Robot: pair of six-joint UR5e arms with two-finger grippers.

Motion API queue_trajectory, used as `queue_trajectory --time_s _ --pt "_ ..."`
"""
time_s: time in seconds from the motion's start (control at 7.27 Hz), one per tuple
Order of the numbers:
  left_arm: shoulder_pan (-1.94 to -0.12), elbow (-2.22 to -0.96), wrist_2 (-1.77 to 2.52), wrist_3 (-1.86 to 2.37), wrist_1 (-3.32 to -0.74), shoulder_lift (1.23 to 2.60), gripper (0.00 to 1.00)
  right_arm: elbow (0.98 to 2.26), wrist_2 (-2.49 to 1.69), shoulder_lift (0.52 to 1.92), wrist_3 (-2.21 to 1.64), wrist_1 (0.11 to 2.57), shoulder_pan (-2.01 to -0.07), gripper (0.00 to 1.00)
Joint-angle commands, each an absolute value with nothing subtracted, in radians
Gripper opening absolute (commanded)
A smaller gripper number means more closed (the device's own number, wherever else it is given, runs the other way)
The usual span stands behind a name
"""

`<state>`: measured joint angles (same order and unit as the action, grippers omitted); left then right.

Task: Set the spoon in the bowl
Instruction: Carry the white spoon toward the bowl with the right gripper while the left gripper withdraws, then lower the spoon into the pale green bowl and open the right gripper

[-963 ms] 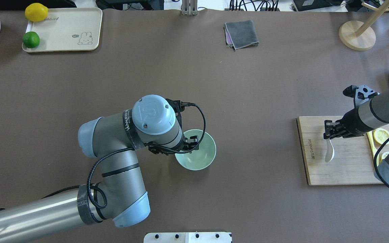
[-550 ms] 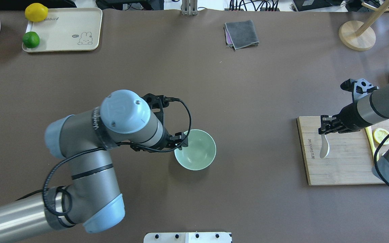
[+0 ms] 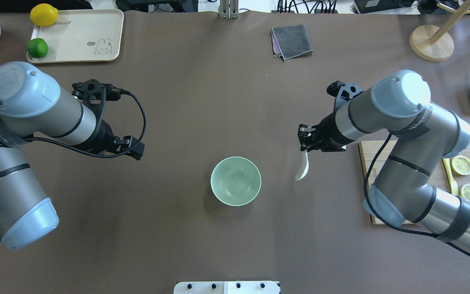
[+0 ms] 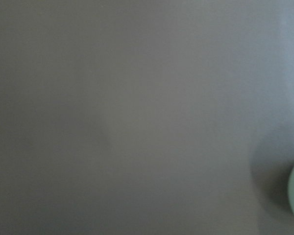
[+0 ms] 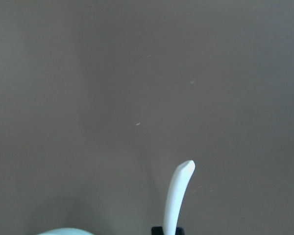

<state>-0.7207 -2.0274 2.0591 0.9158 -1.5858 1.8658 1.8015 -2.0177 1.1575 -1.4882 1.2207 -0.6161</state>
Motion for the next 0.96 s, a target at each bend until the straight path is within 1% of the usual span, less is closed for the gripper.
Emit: queue_trajectory --time_s 0.0,0.28,0.41,0.55,0.69,0.83 --pt "-0.849 -2.016 2.11 0.673 -1.591 1.774 0.97 1.772 -1.863 0.996 -1.607 1.311 -0.476 0.0" --pt "-0.882 -2.003 2.143 0.647 -1.589 1.773 0.97 1.723 -1.827 0.966 -1.609 1.296 -0.46 0.0" --pt "-0.882 -2.008 2.144 0.647 -1.589 1.775 0.97 1.721 -1.818 0.965 -1.611 1.298 -0.478 0.0" --pt "-0.882 -2.006 2.145 0.649 -1.589 1.776 0.97 1.718 -1.819 0.966 -1.606 1.304 -0.506 0.97" --pt "-0.884 -2.006 2.145 0.647 -1.589 1.775 0.97 1.723 -1.83 0.976 -1.602 1.307 -0.517 1.0" --pt "-0.897 -1.997 2.145 0.646 -1.589 1.775 0.97 1.733 -1.898 1.008 -1.598 1.308 -0.556 1.0"
